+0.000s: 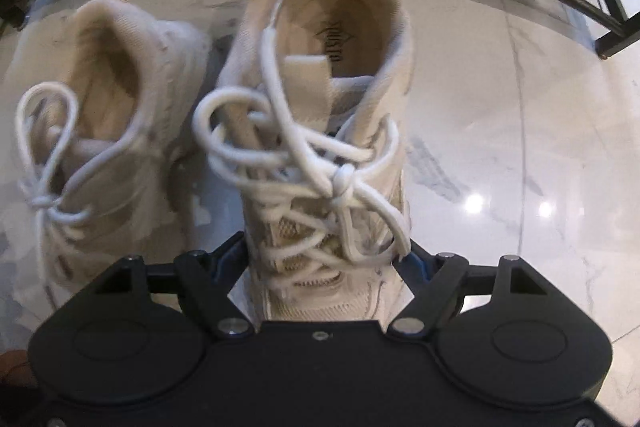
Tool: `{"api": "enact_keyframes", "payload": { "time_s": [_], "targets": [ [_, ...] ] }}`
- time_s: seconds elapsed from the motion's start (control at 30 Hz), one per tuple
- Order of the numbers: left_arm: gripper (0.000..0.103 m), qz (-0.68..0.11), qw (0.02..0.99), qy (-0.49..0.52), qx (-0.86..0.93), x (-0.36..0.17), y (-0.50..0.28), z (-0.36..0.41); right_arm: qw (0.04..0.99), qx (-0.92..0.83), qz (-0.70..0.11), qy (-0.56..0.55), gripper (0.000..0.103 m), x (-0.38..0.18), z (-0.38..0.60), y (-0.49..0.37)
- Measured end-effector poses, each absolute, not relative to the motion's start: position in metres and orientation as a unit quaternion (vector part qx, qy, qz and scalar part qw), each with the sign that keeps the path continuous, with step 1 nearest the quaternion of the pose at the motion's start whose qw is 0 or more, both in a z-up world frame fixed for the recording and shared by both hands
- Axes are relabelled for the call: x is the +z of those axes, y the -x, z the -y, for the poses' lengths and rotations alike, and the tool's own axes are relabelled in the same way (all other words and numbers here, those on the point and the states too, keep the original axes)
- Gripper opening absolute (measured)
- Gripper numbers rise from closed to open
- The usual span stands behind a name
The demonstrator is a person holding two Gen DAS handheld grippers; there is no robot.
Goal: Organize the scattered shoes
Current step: 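Lower the held sneaker beside its mate and open the right gripper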
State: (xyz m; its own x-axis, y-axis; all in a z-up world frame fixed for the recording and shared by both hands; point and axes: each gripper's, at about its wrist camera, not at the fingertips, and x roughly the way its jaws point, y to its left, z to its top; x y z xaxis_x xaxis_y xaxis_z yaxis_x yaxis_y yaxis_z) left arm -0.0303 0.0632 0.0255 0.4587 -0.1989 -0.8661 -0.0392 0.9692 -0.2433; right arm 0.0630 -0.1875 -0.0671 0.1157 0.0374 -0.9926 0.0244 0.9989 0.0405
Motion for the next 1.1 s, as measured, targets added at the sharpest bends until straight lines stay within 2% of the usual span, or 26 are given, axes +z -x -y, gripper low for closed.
{"api": "enact_keyframes", "payload": {
  "time_s": [0.17,0.3,0.4,0.63,1.1],
  "targets": [
    [0.103,-0.521,0.843,0.124,-0.045,0.025,0.030,-0.066,0.756,0.017,-0.654,0.002,0.078,-0.064,0.179,-0.058],
    [0.103,-0.520,0.844,0.125,-0.045,0.026,0.031,-0.067,0.777,-0.015,-0.627,-0.048,0.086,-0.056,0.203,-0.065],
    [0.103,-0.522,0.843,0.123,-0.045,0.025,0.030,-0.066,0.800,-0.031,-0.594,-0.078,0.087,-0.055,0.211,-0.071],
    [0.103,-0.521,0.844,0.122,-0.042,0.024,0.029,-0.067,0.809,-0.013,-0.588,-0.005,0.080,-0.045,0.177,-0.057],
    [0.103,-0.520,0.844,0.121,-0.044,0.026,0.030,-0.065,0.806,0.010,-0.592,-0.006,0.080,-0.055,0.173,-0.036]
  ]
}}
